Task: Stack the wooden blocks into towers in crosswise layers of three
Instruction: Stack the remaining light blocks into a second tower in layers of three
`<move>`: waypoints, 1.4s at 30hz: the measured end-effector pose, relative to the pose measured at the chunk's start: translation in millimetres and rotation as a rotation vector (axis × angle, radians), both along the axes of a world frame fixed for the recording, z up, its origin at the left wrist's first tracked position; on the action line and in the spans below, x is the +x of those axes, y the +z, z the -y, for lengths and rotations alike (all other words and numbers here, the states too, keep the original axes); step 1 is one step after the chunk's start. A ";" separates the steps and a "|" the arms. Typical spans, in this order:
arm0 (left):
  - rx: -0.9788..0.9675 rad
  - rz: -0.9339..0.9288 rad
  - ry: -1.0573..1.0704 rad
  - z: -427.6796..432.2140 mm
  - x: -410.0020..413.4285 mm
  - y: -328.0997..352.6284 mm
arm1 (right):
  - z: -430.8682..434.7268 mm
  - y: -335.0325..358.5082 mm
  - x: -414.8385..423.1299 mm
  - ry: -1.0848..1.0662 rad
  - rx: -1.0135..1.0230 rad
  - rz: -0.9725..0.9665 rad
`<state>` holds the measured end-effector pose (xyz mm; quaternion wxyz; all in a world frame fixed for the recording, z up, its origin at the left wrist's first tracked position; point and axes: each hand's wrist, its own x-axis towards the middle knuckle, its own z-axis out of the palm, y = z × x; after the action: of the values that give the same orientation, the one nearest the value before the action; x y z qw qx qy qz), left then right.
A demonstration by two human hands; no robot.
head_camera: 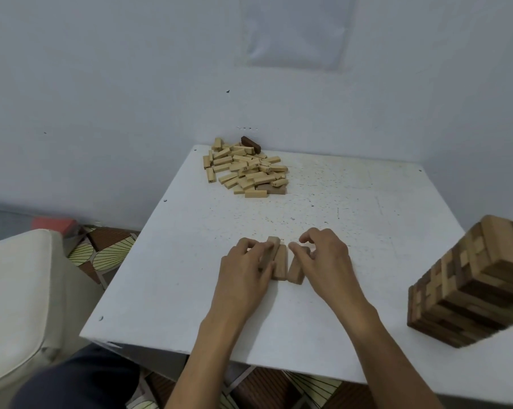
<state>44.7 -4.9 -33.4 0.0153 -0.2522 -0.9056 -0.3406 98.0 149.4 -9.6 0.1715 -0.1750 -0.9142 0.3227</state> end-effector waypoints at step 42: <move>-0.045 -0.148 -0.006 -11.1 10.2 -14.1 | -21.0 -7.8 14.6 0.330 0.160 0.147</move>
<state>54.9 6.2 -47.5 0.0756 -0.2798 -0.9087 -0.3004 112.6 170.4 -17.4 0.0625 -0.0315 -0.9634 0.2589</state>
